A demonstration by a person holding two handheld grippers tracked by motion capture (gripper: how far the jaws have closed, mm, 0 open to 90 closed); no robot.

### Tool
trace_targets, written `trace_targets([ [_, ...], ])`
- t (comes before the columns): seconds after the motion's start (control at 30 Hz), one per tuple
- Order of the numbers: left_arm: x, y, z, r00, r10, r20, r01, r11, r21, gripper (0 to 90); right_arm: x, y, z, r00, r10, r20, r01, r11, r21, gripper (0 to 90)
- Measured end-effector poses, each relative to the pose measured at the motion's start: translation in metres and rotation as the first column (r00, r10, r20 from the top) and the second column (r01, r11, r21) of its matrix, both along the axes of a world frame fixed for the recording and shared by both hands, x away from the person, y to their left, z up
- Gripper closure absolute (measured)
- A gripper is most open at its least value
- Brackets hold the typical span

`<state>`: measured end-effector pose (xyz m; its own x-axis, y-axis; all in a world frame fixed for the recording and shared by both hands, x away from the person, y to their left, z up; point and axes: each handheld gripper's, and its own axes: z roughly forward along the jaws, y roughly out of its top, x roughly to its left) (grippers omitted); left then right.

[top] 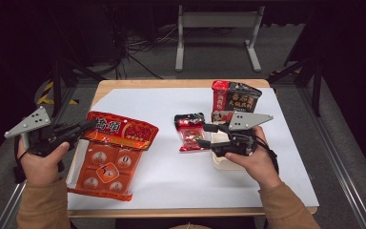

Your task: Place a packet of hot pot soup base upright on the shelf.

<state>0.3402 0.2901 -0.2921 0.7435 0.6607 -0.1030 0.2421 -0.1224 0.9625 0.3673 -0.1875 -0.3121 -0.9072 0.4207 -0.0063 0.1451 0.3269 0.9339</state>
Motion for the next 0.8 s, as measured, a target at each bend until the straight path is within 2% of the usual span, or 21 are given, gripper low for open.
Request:
trace_targets([
  [0.27, -0.006, -0.003, 0.003, 0.9995, -0.026, 0.02, 0.026, 0.9997, 0.003, 90.0, 0.003, 0.021, 0.001, 0.9997, 0.025, 0.005, -0.025, 0.999, 0.041, 42.5],
  [0.33, -0.009, -0.006, 0.006, 0.9986, -0.043, 0.031, 0.042, 0.9991, 0.007, 90.0, 0.004, 0.031, -0.001, 0.9993, 0.038, -0.001, -0.038, 0.998, 0.056, 41.8],
  [0.67, -0.016, -0.014, 0.013, 0.9935, -0.1, 0.056, 0.099, 0.9949, 0.022, 90.0, 0.009, 0.058, -0.009, 0.9977, 0.068, -0.008, -0.067, 0.995, 0.074, 40.5],
  [0.8, -0.018, -0.016, 0.014, 0.9922, -0.108, 0.062, 0.107, 0.994, 0.024, 90.0, 0.011, 0.065, -0.012, 0.9969, 0.078, -0.012, -0.076, 0.994, 0.082, 40.1],
])
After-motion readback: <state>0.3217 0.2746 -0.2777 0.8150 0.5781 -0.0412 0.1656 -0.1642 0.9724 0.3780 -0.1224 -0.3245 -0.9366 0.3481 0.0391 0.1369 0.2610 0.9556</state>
